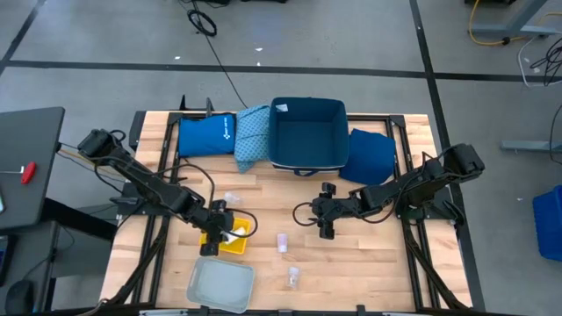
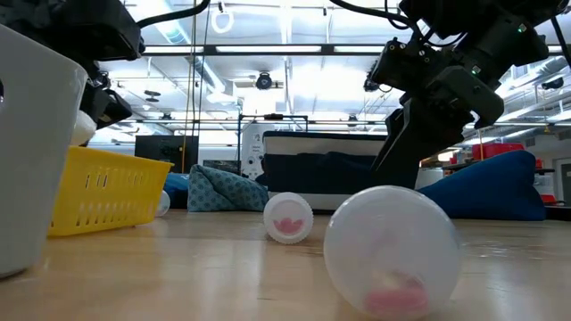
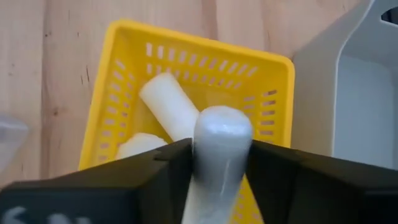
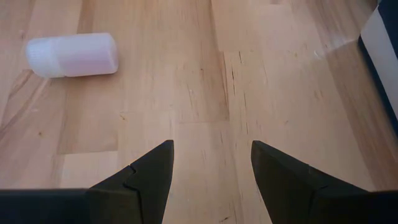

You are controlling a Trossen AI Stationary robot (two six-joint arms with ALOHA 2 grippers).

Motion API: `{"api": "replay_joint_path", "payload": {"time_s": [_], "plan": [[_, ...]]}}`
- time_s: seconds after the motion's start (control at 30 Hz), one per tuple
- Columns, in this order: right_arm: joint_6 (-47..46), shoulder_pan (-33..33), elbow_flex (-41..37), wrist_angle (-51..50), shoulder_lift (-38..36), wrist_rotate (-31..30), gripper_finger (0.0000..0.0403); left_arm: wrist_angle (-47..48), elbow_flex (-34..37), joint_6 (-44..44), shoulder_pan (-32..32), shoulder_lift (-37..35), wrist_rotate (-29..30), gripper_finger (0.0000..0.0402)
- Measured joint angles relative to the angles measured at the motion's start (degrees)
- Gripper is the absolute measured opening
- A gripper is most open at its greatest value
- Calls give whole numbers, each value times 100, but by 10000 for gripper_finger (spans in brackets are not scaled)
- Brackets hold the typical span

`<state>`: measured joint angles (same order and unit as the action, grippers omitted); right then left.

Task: Pick & place medical supplies in basket/bin
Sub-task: Put the white rolled gauze into the yellow bin, then put the top white pill bottle into the gray bin

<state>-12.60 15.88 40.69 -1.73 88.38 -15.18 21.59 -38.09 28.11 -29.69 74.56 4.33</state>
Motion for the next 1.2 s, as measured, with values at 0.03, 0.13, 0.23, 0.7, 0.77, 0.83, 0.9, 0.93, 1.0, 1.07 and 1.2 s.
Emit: {"api": "replay_joint_path", "payload": {"time_s": [0.03,0.13,0.23,0.7,0.77,0.83,0.9,0.93,1.0,1.07,1.2], "plan": [[0,0,1,-1,0,0,221,-14,0,0,-1,1,1,155],[2,0,2,1,0,0,221,-82,0,1,-4,2,-1,187],[61,0,2,7,0,0,221,-164,0,-5,-4,2,-38,212],[918,80,2,1108,9,-22,222,-1302,0,-521,-4,4,753,248],[1130,152,4,1287,17,-15,222,-1619,0,-786,-4,4,966,247],[1312,245,4,1341,20,-3,222,-1881,0,-986,-4,4,1157,247],[1490,351,4,1392,22,-1,222,-2091,-2,-1186,-2,4,1256,247],[1565,412,4,1417,22,-2,222,-2172,-1,-1252,-2,4,1319,248],[1673,502,4,1426,22,0,222,-2239,-2,-1350,4,4,1506,248],[1700,558,4,1424,22,4,221,-2183,-2,-1392,4,4,1696,248],[1678,592,4,1423,22,0,221,-1801,-2,-1369,25,4,2067,245]]}}
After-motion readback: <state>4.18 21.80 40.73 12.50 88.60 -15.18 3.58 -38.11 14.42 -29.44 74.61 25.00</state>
